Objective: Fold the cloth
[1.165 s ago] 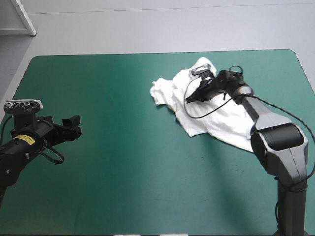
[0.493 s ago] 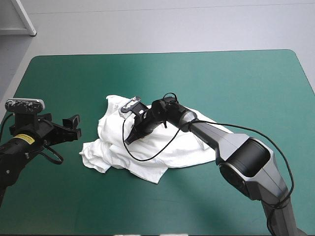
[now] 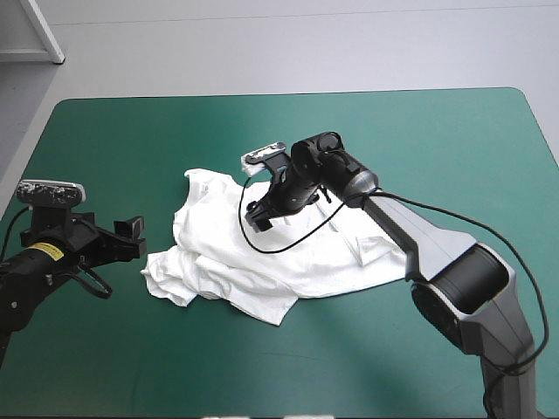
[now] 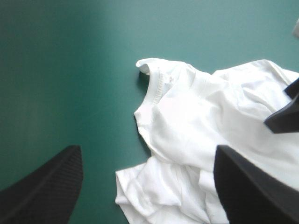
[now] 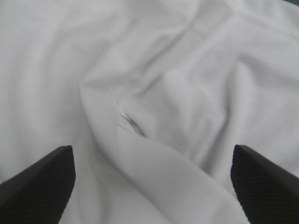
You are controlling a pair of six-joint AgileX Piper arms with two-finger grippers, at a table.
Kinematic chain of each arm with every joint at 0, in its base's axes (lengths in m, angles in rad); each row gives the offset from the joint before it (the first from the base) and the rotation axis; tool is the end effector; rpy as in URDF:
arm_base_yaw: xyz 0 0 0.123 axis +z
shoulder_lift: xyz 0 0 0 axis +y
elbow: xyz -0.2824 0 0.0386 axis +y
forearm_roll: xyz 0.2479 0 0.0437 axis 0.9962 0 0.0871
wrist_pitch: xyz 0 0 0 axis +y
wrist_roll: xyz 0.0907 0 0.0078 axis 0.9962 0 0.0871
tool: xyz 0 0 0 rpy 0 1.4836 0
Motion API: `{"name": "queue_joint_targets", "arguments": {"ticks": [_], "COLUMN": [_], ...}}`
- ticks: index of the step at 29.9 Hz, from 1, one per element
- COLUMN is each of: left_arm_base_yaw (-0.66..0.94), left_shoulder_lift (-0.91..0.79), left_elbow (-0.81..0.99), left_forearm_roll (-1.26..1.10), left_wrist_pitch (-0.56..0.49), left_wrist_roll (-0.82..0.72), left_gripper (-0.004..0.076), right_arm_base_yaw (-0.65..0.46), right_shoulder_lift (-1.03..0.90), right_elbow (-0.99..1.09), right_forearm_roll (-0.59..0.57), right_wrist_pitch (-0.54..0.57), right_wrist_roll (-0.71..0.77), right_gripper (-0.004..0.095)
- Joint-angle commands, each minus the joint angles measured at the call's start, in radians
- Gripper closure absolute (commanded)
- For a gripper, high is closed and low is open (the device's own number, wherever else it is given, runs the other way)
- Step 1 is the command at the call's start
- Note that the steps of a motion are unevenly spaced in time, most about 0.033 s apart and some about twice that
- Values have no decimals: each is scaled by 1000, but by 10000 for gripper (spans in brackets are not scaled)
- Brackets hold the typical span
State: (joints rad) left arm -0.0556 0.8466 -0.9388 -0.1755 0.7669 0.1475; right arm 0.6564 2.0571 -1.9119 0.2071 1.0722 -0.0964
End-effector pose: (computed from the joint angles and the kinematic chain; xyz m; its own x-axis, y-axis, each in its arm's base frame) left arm 0.1593 -0.0199 0.3768 -0.5437 0.0506 -0.8378 0.1675 0.9846 -0.0492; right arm 0.3516 0.2916 0.2813 -0.7159 -0.5469 -0.4341 -0.6598 0.7333 0.1643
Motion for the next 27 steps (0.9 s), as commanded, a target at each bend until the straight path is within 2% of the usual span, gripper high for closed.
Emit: {"name": "queue_joint_targets", "arguments": {"ticks": [1, 4, 10, 13, 21, 27], "left_arm_base_yaw": [-3, -3, -3, -3, -3, -3], "left_shoulder_lift": [-5, -5, -5, -1, 109, 244], "left_elbow": [-36, -36, -36, -36, 27, 112], "left_forearm_roll": [-14, -14, -14, -14, -14, -14], "left_wrist_pitch": [-5, 67, 209, 234, 202, 21], "left_wrist_roll": [4, 4, -18, -18, -18, -18], "left_gripper": [162, 162, 162, 162, 162, 162], "right_arm_base_yaw": [-8, -8, -8, -8, -8, -11], "right_shoulder_lift": [-145, -237, -495, -637, -996, -1146], "right_elbow": [-38, 10, 287, 452, 783, 883], "right_forearm_roll": [-207, -344, -391, -402, -456, -498], "right_wrist_pitch": [151, 180, 180, 180, 180, 180], "right_wrist_roll": [128, 207, 327, 367, 451, 467], "right_gripper": [123, 186, 192, 192, 194, 194]}}
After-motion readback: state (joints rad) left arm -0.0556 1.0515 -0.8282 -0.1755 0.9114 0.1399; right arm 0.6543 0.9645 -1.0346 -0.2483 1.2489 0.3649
